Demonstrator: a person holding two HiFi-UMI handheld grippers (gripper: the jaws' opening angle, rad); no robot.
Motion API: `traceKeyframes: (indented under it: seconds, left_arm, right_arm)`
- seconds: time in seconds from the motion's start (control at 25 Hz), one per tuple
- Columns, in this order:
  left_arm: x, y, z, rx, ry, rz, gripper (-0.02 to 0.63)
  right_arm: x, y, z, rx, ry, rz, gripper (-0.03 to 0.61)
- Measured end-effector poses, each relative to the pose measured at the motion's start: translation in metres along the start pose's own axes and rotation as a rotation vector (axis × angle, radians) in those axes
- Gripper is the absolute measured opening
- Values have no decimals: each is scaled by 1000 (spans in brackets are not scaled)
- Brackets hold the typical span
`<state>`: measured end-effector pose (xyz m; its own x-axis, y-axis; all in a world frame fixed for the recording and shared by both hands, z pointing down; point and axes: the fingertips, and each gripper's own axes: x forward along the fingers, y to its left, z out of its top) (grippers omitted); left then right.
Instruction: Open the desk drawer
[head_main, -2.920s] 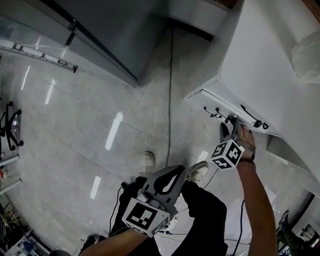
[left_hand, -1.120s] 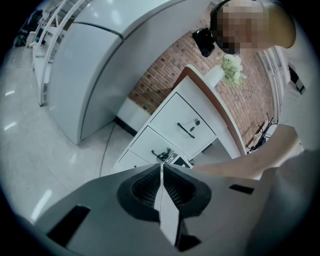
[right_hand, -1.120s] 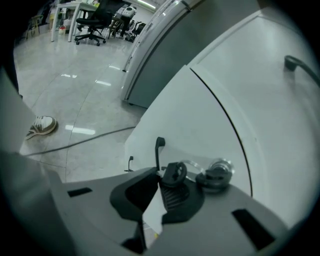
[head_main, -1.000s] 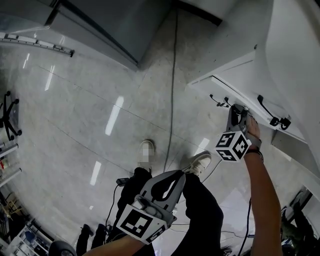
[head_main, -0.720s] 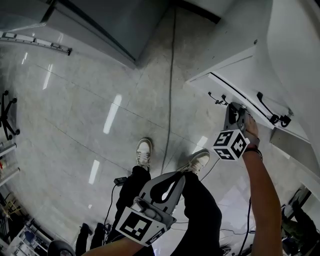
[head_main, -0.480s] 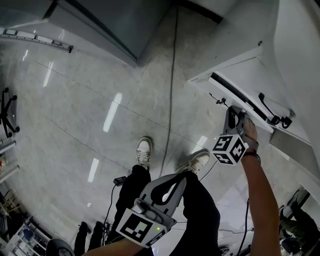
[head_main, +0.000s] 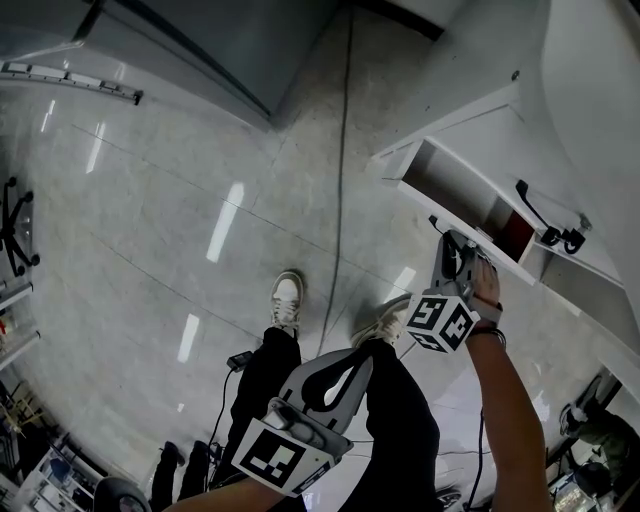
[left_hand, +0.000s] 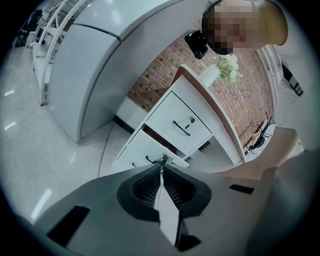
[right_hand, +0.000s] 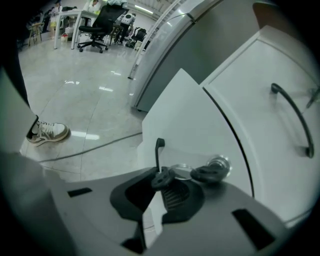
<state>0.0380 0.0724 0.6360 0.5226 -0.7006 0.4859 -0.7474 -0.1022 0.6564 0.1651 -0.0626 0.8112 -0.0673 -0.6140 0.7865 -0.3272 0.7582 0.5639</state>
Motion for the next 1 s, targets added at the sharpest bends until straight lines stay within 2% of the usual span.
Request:
traceKeyframes:
  seconds: [1.0]
  left_arm:
    - [-10,-4,-1,-1,-5,-10,21]
  right_arm:
    - [-34,47,1,37,13,19,28]
